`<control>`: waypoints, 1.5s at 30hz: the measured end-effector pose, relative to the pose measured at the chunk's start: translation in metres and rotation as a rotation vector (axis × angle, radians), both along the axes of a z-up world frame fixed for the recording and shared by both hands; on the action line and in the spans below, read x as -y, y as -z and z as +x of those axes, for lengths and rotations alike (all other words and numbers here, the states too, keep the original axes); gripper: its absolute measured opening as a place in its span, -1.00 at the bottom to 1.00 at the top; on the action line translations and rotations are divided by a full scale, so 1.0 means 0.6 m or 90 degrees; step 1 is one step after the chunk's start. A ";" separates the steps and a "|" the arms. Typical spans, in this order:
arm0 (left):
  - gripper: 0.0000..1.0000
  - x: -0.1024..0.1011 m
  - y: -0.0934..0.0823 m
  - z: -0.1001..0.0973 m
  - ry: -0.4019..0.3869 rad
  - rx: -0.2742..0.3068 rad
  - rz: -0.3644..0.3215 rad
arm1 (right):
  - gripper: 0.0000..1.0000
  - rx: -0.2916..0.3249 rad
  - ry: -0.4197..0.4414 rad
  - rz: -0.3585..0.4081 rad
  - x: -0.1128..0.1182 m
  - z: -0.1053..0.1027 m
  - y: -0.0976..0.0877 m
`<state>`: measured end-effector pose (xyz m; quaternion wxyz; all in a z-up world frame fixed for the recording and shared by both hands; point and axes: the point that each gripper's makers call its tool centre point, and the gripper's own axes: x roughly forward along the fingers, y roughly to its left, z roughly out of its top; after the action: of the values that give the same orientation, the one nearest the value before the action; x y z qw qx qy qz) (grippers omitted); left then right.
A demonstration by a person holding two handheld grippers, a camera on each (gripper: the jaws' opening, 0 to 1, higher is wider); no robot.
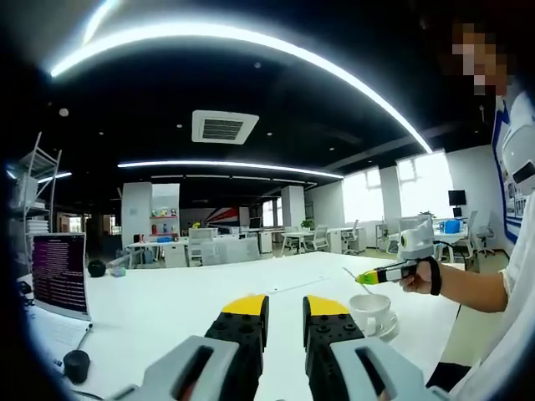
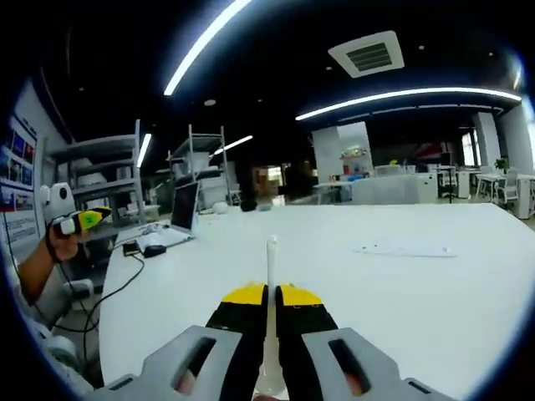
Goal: Tidy tabletop coffee trays, cups and spoons，present forward
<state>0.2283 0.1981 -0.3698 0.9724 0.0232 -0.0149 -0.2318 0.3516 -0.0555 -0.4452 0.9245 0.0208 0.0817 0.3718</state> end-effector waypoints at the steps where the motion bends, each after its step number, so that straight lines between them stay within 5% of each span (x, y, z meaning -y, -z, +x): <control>1: -0.63 -0.001 0.000 -0.001 -0.001 -0.001 0.001 | -0.91 0.001 -0.001 -0.002 -0.002 -0.001 0.002; 12: -0.63 -0.003 0.000 -0.009 -0.004 -0.003 0.008 | -0.90 0.010 0.001 -0.038 -0.018 -0.005 0.039; 27: -0.63 -0.007 -0.002 -0.013 -0.011 0.000 0.004 | -0.89 -0.010 0.004 -0.176 -0.026 0.002 0.078; 45: -0.63 -0.008 -0.001 -0.008 -0.010 -0.002 -0.006 | -0.82 0.024 -0.001 -0.175 -0.013 0.002 0.059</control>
<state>0.2238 0.2031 -0.3690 0.9743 0.0181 -0.0145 -0.2241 0.3528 -0.0478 -0.4804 0.9196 -0.1128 0.1147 0.3585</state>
